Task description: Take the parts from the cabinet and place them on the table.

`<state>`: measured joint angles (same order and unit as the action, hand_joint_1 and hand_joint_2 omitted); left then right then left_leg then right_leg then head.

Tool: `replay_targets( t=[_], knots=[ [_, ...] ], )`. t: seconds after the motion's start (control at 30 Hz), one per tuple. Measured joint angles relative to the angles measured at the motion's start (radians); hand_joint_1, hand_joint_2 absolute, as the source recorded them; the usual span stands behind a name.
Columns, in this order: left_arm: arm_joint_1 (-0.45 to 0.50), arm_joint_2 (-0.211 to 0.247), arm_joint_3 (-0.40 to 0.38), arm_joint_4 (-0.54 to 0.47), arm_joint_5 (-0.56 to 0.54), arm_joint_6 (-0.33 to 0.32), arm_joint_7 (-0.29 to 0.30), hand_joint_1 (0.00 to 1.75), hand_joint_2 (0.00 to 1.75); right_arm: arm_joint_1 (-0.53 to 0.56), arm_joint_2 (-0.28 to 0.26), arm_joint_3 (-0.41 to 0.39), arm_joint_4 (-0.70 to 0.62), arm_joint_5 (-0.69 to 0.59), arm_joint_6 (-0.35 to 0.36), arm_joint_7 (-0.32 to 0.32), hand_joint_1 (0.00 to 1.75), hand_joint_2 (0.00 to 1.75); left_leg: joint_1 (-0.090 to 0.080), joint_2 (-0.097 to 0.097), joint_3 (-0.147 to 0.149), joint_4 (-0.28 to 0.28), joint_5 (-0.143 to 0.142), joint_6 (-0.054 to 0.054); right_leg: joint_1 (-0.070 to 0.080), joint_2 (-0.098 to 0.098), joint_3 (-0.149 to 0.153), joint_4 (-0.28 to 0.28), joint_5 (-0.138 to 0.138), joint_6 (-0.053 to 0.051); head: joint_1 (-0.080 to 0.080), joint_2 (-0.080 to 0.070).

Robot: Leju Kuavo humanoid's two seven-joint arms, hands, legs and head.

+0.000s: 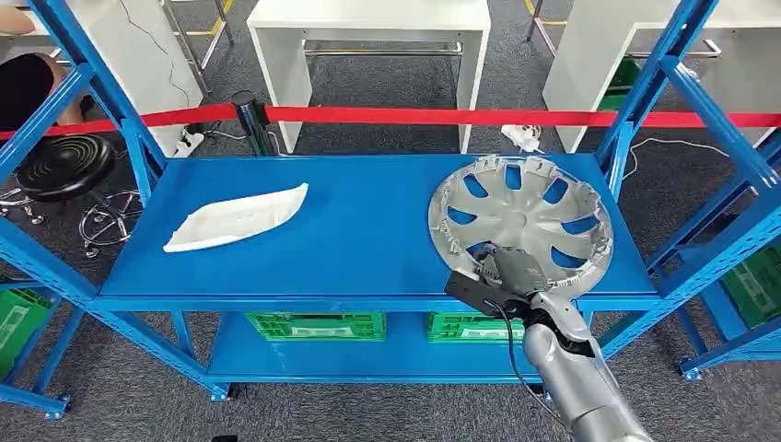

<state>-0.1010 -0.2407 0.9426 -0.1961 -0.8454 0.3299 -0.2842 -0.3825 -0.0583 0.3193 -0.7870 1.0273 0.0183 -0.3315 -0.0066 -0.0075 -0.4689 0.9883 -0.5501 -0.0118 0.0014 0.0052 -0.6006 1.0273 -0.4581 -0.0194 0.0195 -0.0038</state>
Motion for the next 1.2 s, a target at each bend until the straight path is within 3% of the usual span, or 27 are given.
replay_targets(
  t=[0.03,0.07,0.4,0.5,0.6,0.67,0.77,0.87,1.0,1.2],
  knots=[
    [-0.001,0.0,0.0,0.0,-0.003,0.007,0.0,0.0,0.0,0.0,-0.001,0.001,0.0,0.0,0.0,0.0,1.75,1.75,0.0,0.0,0.0,0.0,0.0,0.0,0.0,0.0,0.0,0.0,0.0,0.0,0.0,0.0],
    [-0.001,0.0,0.0,0.0,-0.007,0.015,0.0,0.0,1.75,0.0,-0.002,0.003,0.0,0.0,0.0,-0.001,1.75,1.75,0.0,0.0,0.0,0.0,0.0,0.0,0.0,0.0,0.0,0.0,0.0,0.0,0.0,0.0],
    [-0.006,-0.001,0.0,0.0,-0.025,0.051,0.005,0.0,1.75,-0.001,-0.003,0.006,0.0,0.0,-0.003,-0.01,1.75,1.75,0.0,0.0,0.0,0.0,0.0,0.0,0.0,0.0,0.0,0.0,0.0,0.0,0.0,0.0],
    [-0.006,-0.002,0.002,0.0,0.005,0.039,-0.045,0.0,1.75,0.0,-0.005,0.006,0.0,0.0,-0.006,-0.012,1.75,1.75,0.0,0.0,0.0,0.0,0.0,0.0,0.0,0.0,0.0,0.0,0.0,0.0,0.0,0.0],
    [-0.008,-0.002,0.008,-0.001,0.03,0.071,-0.073,0.0,1.75,0.0,-0.007,0.006,0.0,-0.006,-0.008,-0.013,1.75,1.75,0.0,0.0,0.0,0.0,0.0,0.0,0.0,0.0,0.0,0.0,0.0,0.0,0.0,0.0],
    [-0.009,-0.002,0.013,-0.001,0.034,0.045,-0.079,0.0,1.75,0.001,-0.008,0.007,-0.001,-0.008,-0.008,-0.014,1.75,1.75,0.0,0.0,0.0,0.0,0.0,0.0,0.0,0.0,0.0,0.0,0.0,0.0,0.0,0.0],
    [-0.01,0.0,0.014,0.0,0.028,-0.055,-0.082,0.0,1.75,0.004,-0.008,0.007,-0.006,-0.008,-0.008,-0.016,1.75,1.75,0.0,0.0,0.0,0.0,0.0,0.0,0.0,0.0,0.0,0.0,0.0,0.0,0.0,0.0],
    [-0.01,-0.003,0.014,0.0,0.02,-0.04,-0.076,0.0,1.75,0.015,-0.008,0.007,-0.016,-0.011,-0.021,-0.018,1.75,1.75,0.0,0.0,0.0,0.0,0.0,0.0,0.0,0.0,0.0,0.0,0.0,0.0,0.0,0.0],
    [-0.008,-0.004,0.015,0.0,0.018,0.0,-0.065,0.0,1.75,0.038,-0.008,0.007,-0.047,-0.016,-0.063,-0.038,1.75,1.75,0.0,-0.001,-0.001,0.0,0.0,0.0,0.0,0.0,0.0,0.0,0.0,0.001,0.0,0.0],
    [-0.003,-0.005,0.014,0.0,-0.007,0.014,-0.055,0.0,1.75,0.084,0.0,-0.005,-0.154,-0.045,-0.213,-0.115,1.75,1.75,0.0,-0.001,-0.002,0.0,0.0,0.0,0.0,-0.001,-0.001,0.0,-0.001,0.001,0.0,0.0]
  ],
)
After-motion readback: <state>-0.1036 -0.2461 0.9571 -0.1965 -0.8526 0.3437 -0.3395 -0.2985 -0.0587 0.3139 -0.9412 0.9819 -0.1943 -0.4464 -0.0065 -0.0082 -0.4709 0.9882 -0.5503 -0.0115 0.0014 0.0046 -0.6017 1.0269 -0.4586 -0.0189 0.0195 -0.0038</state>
